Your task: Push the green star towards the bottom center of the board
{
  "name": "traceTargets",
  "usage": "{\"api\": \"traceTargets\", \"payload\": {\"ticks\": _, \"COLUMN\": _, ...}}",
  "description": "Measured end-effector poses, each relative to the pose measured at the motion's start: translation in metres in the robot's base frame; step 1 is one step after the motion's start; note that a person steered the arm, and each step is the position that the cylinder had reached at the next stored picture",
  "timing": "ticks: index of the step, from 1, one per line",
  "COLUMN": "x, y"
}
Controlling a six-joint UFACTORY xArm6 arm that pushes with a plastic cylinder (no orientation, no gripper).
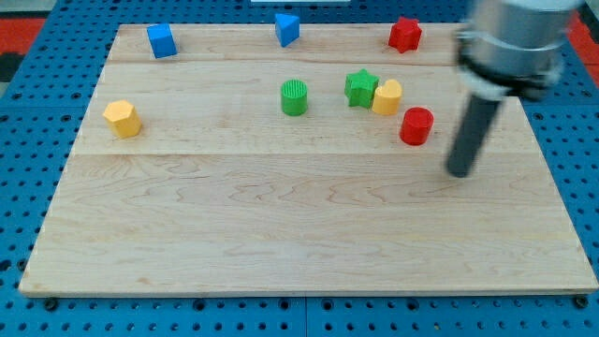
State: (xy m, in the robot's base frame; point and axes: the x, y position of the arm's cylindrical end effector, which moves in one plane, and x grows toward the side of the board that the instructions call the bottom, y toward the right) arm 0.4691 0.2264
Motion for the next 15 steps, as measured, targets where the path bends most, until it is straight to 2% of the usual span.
{"api": "traceTargets", "payload": {"ticks": 1, "x": -0.046, "y": 0.095}}
{"api": "traceTargets", "payload": {"ticks": 2, "x": -0.111, "y": 0.100}}
{"api": "traceTargets", "payload": {"ticks": 3, "x": -0.161, "y": 0.081}}
{"api": "traceTargets", "payload": {"ticks": 4, "x": -0.207, "y": 0.036}}
{"api": "traceTargets", "payload": {"ticks": 6, "x": -0.161, "y": -0.090}}
{"api": "traceTargets", "payload": {"ticks": 7, "x": -0.159, "y": -0.167}}
{"api": "traceTargets", "payload": {"ticks": 8, "x": -0.122, "y": -0.216}}
{"api": "traceTargets", "payload": {"ticks": 9, "x": -0.120, "y": -0.225}}
{"api": "traceTargets", "payload": {"ticks": 10, "x": -0.128, "y": -0.190}}
{"api": "traceTargets", "payload": {"ticks": 12, "x": -0.081, "y": -0.201}}
{"api": "traceTargets", "payload": {"ticks": 13, "x": -0.101, "y": -0.184}}
{"api": "traceTargets", "payload": {"ticks": 14, "x": -0.043, "y": -0.211}}
{"api": "traceTargets", "payload": {"ticks": 15, "x": -0.035, "y": -0.211}}
